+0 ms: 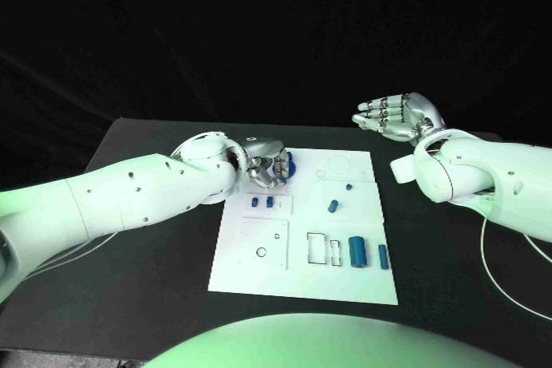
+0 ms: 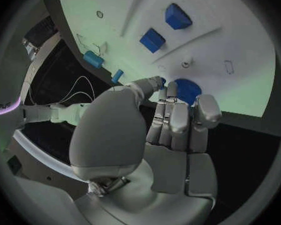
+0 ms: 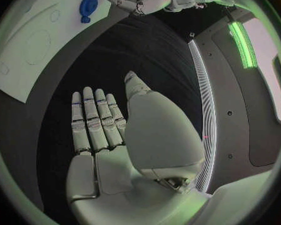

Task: Assemble the parts on the task board

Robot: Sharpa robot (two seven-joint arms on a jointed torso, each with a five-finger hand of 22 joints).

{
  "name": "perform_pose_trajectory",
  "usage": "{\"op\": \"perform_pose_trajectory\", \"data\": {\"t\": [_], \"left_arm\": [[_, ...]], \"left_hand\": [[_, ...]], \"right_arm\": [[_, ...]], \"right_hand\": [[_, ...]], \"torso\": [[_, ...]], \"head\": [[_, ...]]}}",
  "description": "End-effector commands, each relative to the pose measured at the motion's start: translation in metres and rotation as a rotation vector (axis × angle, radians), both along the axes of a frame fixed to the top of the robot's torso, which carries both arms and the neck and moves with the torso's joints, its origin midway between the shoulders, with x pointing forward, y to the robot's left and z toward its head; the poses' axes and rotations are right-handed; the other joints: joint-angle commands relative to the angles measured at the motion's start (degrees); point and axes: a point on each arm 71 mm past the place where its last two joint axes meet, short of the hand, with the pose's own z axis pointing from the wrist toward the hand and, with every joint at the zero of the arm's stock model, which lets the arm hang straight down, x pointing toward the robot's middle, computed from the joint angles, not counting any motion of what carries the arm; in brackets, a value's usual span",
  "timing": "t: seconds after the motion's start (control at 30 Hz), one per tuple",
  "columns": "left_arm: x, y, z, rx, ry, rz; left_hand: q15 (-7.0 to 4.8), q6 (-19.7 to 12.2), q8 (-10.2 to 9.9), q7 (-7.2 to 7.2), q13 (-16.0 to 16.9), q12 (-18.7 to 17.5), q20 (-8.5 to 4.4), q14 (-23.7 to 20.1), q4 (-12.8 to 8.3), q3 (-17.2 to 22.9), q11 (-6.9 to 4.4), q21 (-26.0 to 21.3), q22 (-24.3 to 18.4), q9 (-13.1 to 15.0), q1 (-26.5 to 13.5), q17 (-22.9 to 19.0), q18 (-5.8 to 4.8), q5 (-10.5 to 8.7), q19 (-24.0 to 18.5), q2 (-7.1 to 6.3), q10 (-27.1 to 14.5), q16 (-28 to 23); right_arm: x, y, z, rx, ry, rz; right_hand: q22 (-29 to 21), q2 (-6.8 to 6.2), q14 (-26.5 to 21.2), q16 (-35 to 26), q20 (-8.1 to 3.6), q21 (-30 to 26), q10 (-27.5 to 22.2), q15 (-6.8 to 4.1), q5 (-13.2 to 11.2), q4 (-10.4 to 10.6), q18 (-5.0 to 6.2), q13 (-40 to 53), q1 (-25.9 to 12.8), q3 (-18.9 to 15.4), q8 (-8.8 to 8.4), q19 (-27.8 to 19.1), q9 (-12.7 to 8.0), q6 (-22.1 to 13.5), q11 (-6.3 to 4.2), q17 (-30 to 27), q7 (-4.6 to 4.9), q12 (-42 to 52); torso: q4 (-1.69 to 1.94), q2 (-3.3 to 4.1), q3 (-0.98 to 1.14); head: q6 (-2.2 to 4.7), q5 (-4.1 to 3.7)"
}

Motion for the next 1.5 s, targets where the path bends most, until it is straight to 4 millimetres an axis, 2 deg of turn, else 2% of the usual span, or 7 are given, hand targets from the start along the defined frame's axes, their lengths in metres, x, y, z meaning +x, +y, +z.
{"op": "perform_pose_trajectory", "data": {"t": [0.03,0.33,0.43,0.73,0.87,1.17,1.5], "left_arm": [[-0.002,0.002,0.006,-0.056,-0.002,0.014],[0.000,0.021,0.007,-0.036,0.014,0.053],[0.001,0.025,0.004,-0.023,0.022,0.062],[0.000,0.037,-0.004,0.008,0.046,0.080],[-0.001,0.040,-0.007,0.014,0.054,0.085],[-0.002,0.042,-0.010,0.016,0.063,0.087],[-0.003,0.043,-0.011,0.017,0.067,0.088]], "left_hand": [[-0.04,0.5,-0.1,0.02,0.1,-0.3,0.10,0.4,0.0,-0.3,0.00,0.2,0.0,-0.1,-0.5,0.0,-0.52,-0.35,0.4,0.04,0.4,0.3],[-0.05,0.5,-0.2,-0.02,0.1,-0.5,0.08,0.5,-0.1,-0.5,-0.02,0.2,0.1,0.0,-0.7,-0.1,-0.53,-0.36,0.4,-0.22,0.6,0.2],[-0.05,0.5,-0.3,-0.03,0.1,-0.6,0.08,0.3,-0.1,-0.5,-0.02,0.1,0.0,0.0,-0.7,-0.4,-0.51,-0.37,0.4,-0.26,0.6,0.2],[-0.05,0.4,-0.4,-0.06,0.1,-0.9,0.08,0.3,0.0,-0.8,-0.02,0.1,0.0,0.0,-1.0,-0.5,-0.52,-0.36,0.4,-0.57,0.6,0.1],[-0.06,0.5,-0.5,-0.08,0.1,-0.9,0.08,0.3,0.0,-0.8,-0.03,0.1,0.0,0.0,-1.0,-0.5,-0.53,-0.35,0.4,-0.59,0.7,0.1],[-0.06,0.5,-0.5,-0.10,0.1,-1.0,0.08,0.2,-0.1,-0.8,-0.04,0.0,-0.2,0.1,-1.0,-0.9,-0.49,-0.34,0.3,-0.60,0.7,0.0],[-0.06,0.5,-0.5,-0.10,0.1,-1.0,0.08,0.2,-0.1,-0.8,-0.04,0.0,-0.2,0.1,-1.0,-0.9,-0.49,-0.34,0.3,-0.60,0.7,0.0]], "right_arm": [[0.000,0.001,-0.001,0.000,-0.003,0.020],[0.000,0.001,-0.002,0.000,0.000,0.019],[-0.001,0.000,-0.003,-0.001,0.001,0.019],[-0.001,0.001,-0.003,-0.001,0.002,0.019],[0.000,0.001,-0.003,-0.001,0.002,0.019],[0.000,0.001,-0.003,-0.001,0.001,0.018],[0.000,0.001,-0.004,-0.001,0.001,0.018]], "right_hand": [[-0.1,0.23,0.5,-0.3,0.00,0.2,0.5,-0.06,-0.1,0.1,0.25,-0.1,0.2,0.3,-0.39,0.1,-0.1,0.6,0.05,-0.1,2.52,-0.3],[-0.1,0.23,0.5,-0.3,0.00,0.2,0.5,-0.06,-0.1,0.1,0.25,-0.1,0.2,0.3,-0.39,0.1,-0.1,0.6,0.05,-0.1,2.52,-0.3],[-0.2,0.26,0.5,-0.4,0.01,0.1,0.5,-0.05,-0.1,0.1,0.24,-0.1,0.0,0.4,-0.41,0.0,-0.1,0.6,0.05,-0.1,2.52,-0.3],[-0.2,0.26,0.5,-0.4,0.01,0.1,0.5,-0.05,-0.1,0.1,0.24,-0.1,0.0,0.4,-0.41,0.0,-0.1,0.6,0.05,-0.1,2.52,-0.3],[-0.2,0.26,0.5,-0.4,0.01,0.1,0.5,-0.05,-0.1,0.1,0.24,-0.1,0.0,0.4,-0.41,0.0,-0.1,0.6,0.05,-0.1,2.52,-0.3],[-0.2,0.26,0.5,-0.4,0.01,0.1,0.5,-0.05,-0.1,0.1,0.24,-0.1,0.0,0.4,-0.41,0.0,-0.1,0.6,0.05,-0.1,2.52,-0.3],[-0.2,0.26,0.5,-0.4,0.01,0.1,0.5,-0.05,-0.1,0.1,0.24,-0.1,0.0,0.4,-0.41,0.0,-0.1,0.6,0.05,-0.1,2.52,-0.3]], "torso": [[0.08,-0.04,-0.05],[0.07,0.04,-0.01],[0.05,0.06,-0.06],[0.02,0.05,0.01],[-0.01,0.06,-0.03],[0.04,0.08,-0.05],[-0.01,0.04,-0.01]], "head": [[0.13,0.27],[0.15,0.44],[0.15,0.50],[0.06,0.63],[0.18,0.83],[0.04,0.63],[0.04,0.78]]}}
